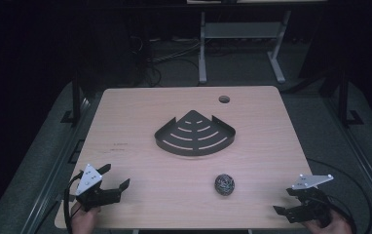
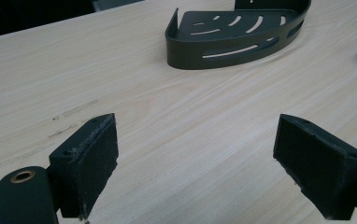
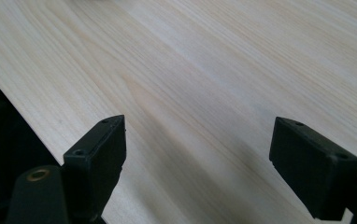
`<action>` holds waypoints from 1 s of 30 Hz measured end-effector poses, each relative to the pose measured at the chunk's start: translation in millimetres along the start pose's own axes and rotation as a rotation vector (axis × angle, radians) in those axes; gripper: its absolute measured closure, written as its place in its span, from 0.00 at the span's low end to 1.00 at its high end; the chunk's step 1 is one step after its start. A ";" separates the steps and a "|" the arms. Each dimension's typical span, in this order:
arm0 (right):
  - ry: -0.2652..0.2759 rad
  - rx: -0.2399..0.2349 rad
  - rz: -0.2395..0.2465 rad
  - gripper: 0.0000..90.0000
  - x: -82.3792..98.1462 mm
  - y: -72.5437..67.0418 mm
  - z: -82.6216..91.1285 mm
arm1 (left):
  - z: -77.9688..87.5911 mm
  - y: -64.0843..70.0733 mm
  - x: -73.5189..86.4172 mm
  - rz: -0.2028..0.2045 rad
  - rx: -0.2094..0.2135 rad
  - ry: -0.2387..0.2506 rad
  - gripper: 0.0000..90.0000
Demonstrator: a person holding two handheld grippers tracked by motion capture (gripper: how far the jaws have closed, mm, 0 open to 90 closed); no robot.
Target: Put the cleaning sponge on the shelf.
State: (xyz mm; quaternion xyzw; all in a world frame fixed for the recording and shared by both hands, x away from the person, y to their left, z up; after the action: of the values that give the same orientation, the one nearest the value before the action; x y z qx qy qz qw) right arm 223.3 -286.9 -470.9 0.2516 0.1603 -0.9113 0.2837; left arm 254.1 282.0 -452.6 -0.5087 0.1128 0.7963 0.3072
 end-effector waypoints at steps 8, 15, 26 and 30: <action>-0.008 -0.015 0.020 0.20 -7.7 -3.0 -3.1 | 1.2 -1.0 0.4 0.008 -0.007 0.002 0.15; -0.019 -0.039 0.057 0.19 -18.5 -12.4 -8.5 | 0.9 -1.7 0.0 0.005 -0.002 0.004 0.15; -0.026 -0.070 0.113 0.18 -36.4 -30.9 -12.1 | 1.5 -1.4 0.1 0.002 -0.007 0.004 0.15; -0.037 -0.067 0.135 0.18 -42.3 -33.4 -15.1 | 1.3 -1.6 0.7 0.006 -0.001 0.002 0.15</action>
State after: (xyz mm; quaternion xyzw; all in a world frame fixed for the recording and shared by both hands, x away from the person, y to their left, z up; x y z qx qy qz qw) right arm 239.0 -235.5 -455.1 0.2355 0.1683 -0.8886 0.3557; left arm 253.9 284.2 -452.4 -0.5093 0.1141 0.7969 0.3043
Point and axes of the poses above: each handheld gripper's, and its own axes: z roughly backward along the jaws, x roughly out of its underside, y roughly to its right, the point moved 3 cm from there along -z, roughly forward along the jaws, and after that the axes turned 5 degrees about -z, right-handed, at the moved point
